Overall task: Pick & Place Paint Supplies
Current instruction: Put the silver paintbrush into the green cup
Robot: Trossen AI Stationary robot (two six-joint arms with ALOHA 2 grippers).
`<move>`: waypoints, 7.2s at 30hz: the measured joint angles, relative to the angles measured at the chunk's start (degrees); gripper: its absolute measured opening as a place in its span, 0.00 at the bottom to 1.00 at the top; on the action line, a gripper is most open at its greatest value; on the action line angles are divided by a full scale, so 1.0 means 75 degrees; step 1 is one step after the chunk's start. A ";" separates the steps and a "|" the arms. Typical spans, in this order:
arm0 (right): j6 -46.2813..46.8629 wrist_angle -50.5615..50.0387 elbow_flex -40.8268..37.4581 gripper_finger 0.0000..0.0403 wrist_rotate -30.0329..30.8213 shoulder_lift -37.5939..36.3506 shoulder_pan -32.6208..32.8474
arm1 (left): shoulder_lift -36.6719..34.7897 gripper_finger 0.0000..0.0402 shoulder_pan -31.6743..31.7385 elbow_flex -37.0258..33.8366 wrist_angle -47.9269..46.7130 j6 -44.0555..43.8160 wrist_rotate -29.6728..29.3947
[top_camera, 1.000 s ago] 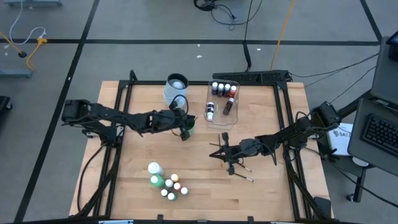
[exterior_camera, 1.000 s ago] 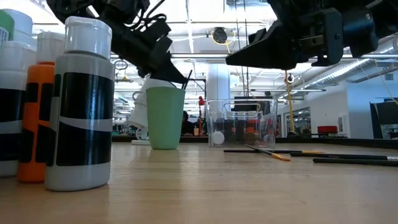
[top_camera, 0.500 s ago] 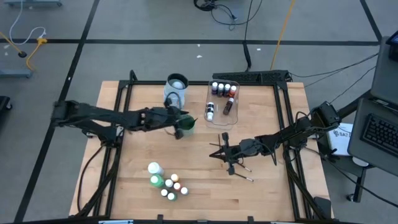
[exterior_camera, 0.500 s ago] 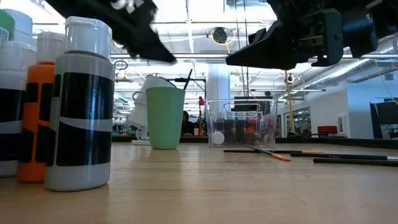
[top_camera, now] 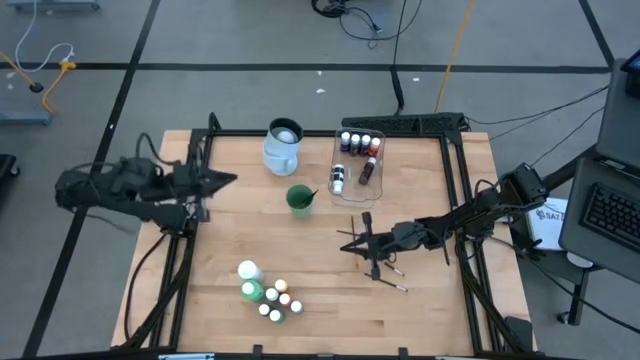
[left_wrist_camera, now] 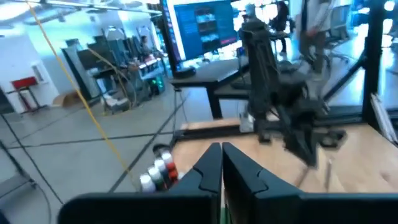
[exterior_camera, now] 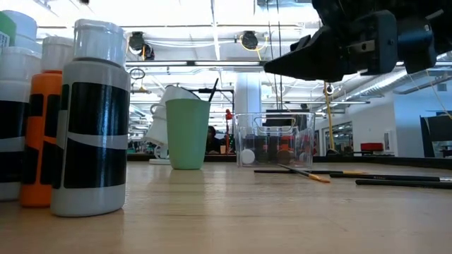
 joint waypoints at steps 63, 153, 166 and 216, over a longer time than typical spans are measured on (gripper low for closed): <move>1.1084 -1.1982 0.3144 0.32 -0.0763 -0.0082 0.3595 | -0.1313 0.03 0.0139 -0.5327 0.5536 0.1734 -0.0359; 0.1929 -0.3558 0.2734 0.00 -0.1372 -0.0150 -0.0953 | -0.1313 0.01 0.0140 -0.5318 0.6161 0.1215 0.1911; 0.1423 -0.0960 0.3300 0.00 -0.2626 0.1654 -0.1851 | -0.1313 0.20 0.0138 -0.5318 0.6461 0.0730 0.2252; 0.0638 -0.3244 0.5800 0.00 -0.1993 0.2898 -0.1699 | 0.0126 0.64 0.0141 -0.4956 0.7079 0.0222 0.1469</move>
